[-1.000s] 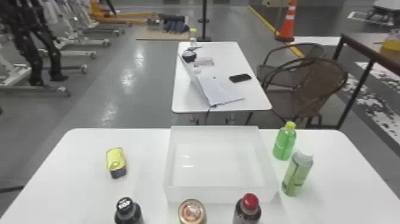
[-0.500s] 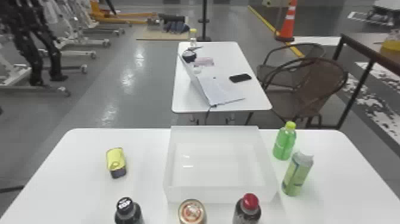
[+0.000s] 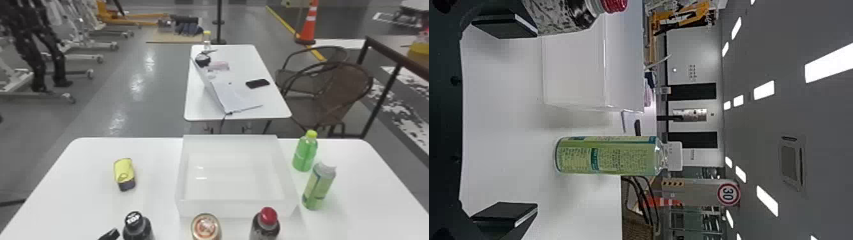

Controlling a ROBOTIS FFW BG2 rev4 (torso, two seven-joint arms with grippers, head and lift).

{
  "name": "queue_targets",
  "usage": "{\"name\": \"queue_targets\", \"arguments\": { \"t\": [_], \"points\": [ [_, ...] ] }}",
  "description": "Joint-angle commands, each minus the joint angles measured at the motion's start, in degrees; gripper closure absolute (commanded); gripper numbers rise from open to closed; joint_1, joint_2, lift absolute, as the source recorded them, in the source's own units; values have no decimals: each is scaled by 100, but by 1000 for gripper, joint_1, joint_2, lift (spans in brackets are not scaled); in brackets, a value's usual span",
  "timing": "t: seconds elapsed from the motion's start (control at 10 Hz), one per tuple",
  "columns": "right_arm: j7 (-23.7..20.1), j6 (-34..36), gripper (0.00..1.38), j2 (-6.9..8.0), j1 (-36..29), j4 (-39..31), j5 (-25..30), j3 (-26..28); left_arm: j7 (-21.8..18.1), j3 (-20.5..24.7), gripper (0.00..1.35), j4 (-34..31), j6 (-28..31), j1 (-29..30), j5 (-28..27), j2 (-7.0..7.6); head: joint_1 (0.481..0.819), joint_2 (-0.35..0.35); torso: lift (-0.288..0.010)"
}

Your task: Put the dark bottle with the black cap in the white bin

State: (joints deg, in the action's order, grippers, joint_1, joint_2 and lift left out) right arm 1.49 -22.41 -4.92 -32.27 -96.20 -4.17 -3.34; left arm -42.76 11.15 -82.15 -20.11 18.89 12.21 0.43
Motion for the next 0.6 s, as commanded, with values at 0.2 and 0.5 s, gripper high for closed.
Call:
{"name": "queue_targets", "arguments": {
  "t": [0.2,0.5],
  "points": [
    [0,0,71,0,19,14,-4,-26,-13,-104,116,463,-90,-395,-114,106,549,0,-100],
    [0,0,71,18,19,31,-4,-26,-39,-122,121,920,-283,-676,-263,132,549,0,-100]
  ]
}}
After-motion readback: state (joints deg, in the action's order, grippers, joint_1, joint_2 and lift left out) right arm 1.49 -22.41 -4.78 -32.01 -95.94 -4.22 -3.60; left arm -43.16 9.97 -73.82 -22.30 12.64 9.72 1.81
